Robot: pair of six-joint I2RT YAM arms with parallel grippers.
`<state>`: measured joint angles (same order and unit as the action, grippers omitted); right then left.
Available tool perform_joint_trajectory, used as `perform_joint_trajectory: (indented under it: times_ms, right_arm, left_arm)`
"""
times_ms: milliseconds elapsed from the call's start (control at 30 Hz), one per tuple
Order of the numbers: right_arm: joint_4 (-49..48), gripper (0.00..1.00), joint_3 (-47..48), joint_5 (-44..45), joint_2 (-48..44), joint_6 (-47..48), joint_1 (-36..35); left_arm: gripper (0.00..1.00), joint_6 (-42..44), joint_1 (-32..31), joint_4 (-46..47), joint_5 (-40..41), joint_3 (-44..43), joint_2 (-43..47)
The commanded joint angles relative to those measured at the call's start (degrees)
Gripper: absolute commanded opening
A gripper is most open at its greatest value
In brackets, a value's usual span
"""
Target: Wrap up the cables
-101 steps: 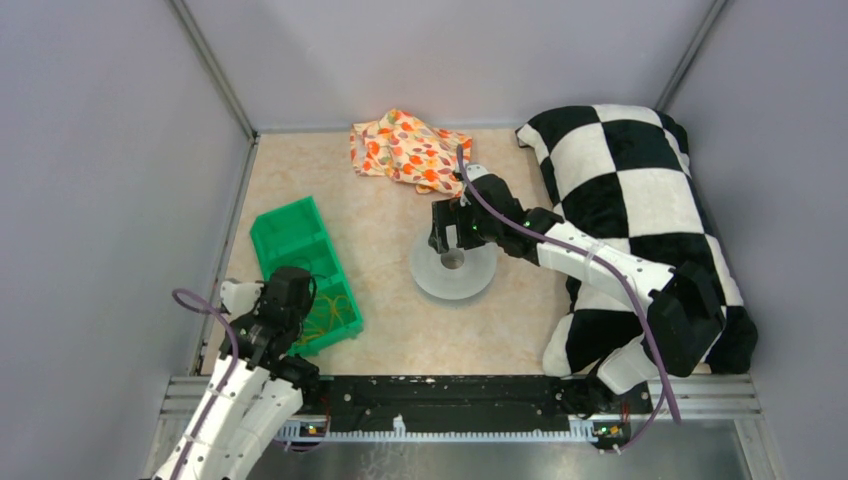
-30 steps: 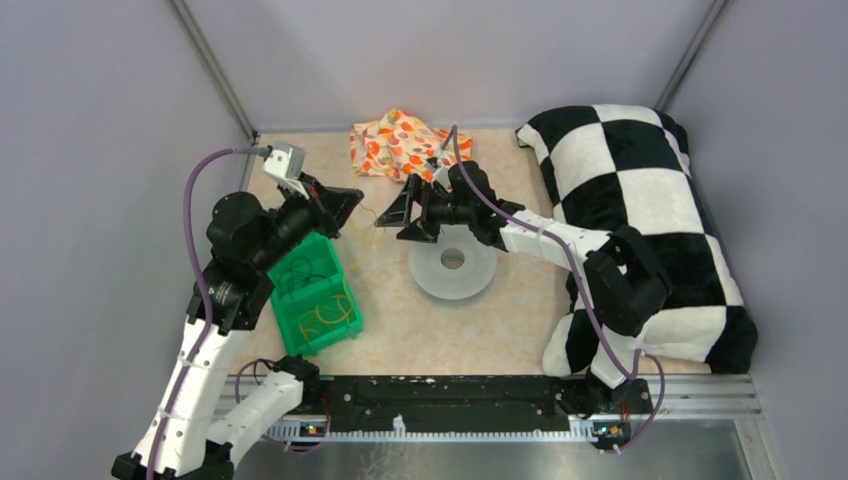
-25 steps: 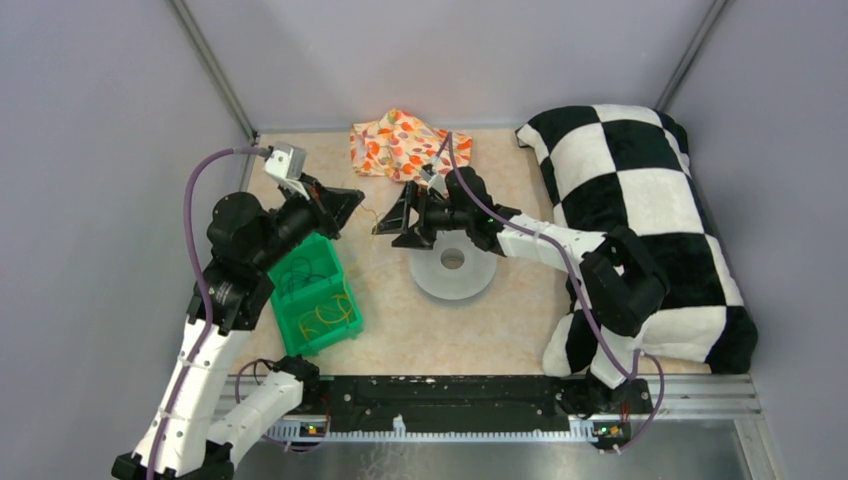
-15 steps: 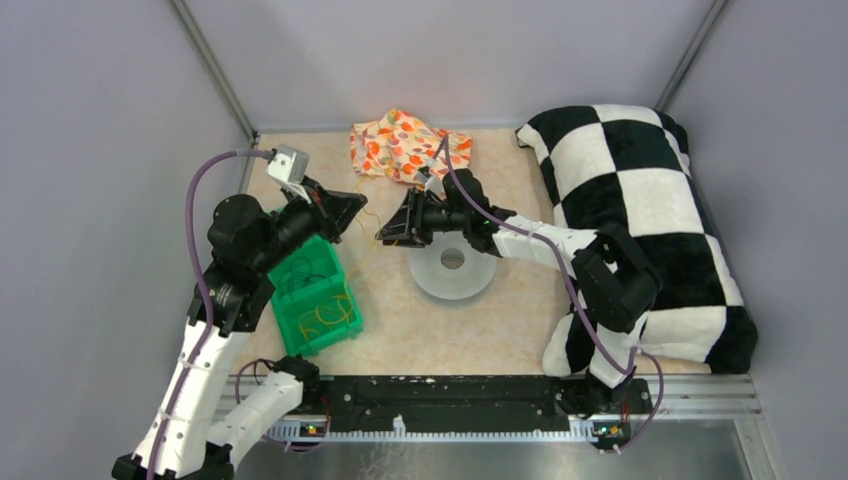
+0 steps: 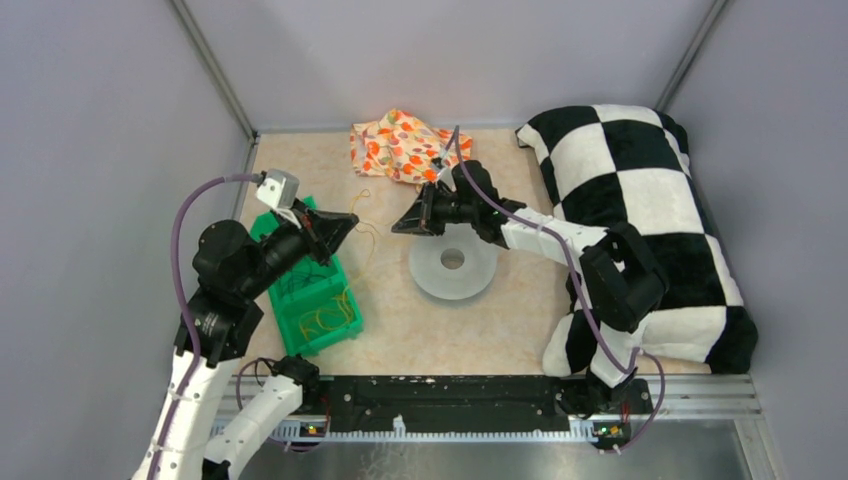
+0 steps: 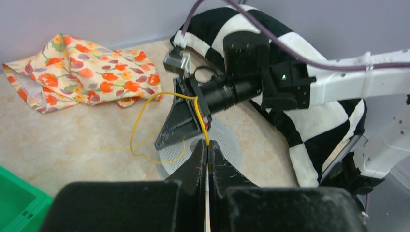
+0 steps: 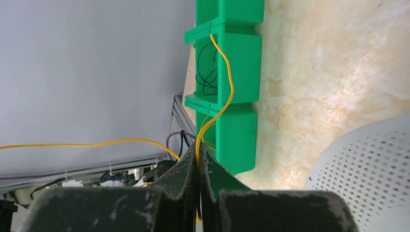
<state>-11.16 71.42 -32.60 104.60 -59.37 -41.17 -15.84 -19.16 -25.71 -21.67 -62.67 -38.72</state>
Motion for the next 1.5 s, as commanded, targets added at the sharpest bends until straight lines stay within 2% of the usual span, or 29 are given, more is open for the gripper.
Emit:
perform_joint_trajectory:
  times_ms: [0,33,67,100,133,333,533,733,867,1033,1267,1467]
  right_arm:
    - [3.0,0.0,7.4,2.9,-6.1,8.3,2.1]
    - [3.6,0.0,9.1,2.9,-6.5,9.7,2.3]
    - [4.5,0.0,10.9,3.0,-6.8,11.5,2.5]
    - [5.3,0.0,12.6,3.1,-7.0,13.2,2.6]
    - [6.1,0.0,14.3,3.1,-7.2,14.8,2.6]
    - [10.4,0.0,22.0,2.2,-9.0,23.2,2.7]
    - [19.9,0.0,28.8,4.4,-12.7,34.1,3.3]
    - [24.8,0.0,33.2,7.9,-19.8,38.9,9.0]
    - [28.8,0.0,37.3,9.3,-23.6,40.2,14.8]
    - [34.6,0.0,47.4,14.4,-26.2,42.8,20.3]
    - [42.7,0.0,64.1,22.8,-23.1,48.7,21.7]
    - [43.5,0.0,65.2,27.3,-23.6,49.1,22.7]
  left_arm:
    - [0.11,1.3,0.2,-2.7,-3.2,1.0,0.7]
    - [0.42,1.6,0.3,-3.7,-4.3,0.7,0.6]
    - [0.69,1.9,0.3,-4.4,-5.1,0.2,0.4]
    - [0.91,2.0,0.3,-5.3,-5.7,-0.3,0.2]
    - [0.98,2.0,0.3,-5.9,-5.6,-0.9,0.1]
    - [0.99,1.6,0.2,-7.2,-1.8,-7.3,0.9]
    - [0.99,0.9,0.2,-7.4,2.6,-12.9,0.7]
    - [0.99,-2.8,0.2,-5.7,10.6,-11.0,-0.3]
    - [0.99,-3.1,0.2,-3.5,11.0,-9.3,-1.4]
    - [0.99,-2.8,0.3,-1.8,11.8,-7.9,-4.8]
    - [0.99,-2.6,0.3,-1.4,15.2,-5.3,-7.3]
    - [0.99,-2.6,0.3,-1.9,16.7,-4.3,-7.7]
